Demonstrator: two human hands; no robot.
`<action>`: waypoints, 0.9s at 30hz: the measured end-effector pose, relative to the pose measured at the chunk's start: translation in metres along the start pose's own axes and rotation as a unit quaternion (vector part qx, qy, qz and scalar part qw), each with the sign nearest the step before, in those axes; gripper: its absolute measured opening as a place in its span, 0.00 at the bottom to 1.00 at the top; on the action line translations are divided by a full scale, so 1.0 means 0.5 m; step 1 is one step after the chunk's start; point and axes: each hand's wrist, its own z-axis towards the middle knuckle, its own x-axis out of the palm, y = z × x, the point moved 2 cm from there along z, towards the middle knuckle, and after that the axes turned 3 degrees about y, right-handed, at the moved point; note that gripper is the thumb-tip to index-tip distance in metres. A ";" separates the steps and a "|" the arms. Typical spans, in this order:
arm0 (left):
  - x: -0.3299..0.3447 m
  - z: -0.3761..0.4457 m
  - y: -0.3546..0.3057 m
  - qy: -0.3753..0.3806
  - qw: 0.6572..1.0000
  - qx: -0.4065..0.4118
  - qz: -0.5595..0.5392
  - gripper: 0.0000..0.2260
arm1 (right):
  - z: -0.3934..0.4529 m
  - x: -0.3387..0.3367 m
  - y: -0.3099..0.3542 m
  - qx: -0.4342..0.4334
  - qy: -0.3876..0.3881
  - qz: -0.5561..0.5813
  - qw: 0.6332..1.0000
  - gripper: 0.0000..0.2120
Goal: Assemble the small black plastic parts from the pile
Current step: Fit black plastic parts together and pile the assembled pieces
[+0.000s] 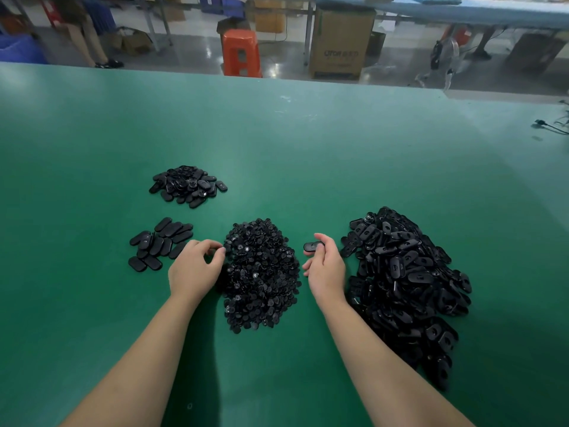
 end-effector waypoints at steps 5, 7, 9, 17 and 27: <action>-0.001 0.008 -0.020 0.011 0.999 -0.035 -0.001 0.07 | 0.005 0.006 0.003 0.007 0.000 -0.037 0.999 0.12; -0.002 0.010 -0.025 0.016 0.999 -0.038 -0.001 0.07 | 0.006 0.007 0.003 0.007 0.002 -0.051 0.999 0.12; -0.004 0.010 -0.030 0.015 0.999 -0.040 -0.001 0.06 | 0.006 0.008 0.004 0.007 0.008 -0.058 0.998 0.13; -0.004 0.014 -0.042 0.016 0.999 -0.043 -0.013 0.04 | 0.017 -0.001 0.010 0.024 0.068 -0.037 0.997 0.15; -0.013 0.009 -0.035 0.054 0.995 -0.040 -0.076 0.04 | 0.018 -0.012 0.017 0.022 0.115 -0.028 0.993 0.15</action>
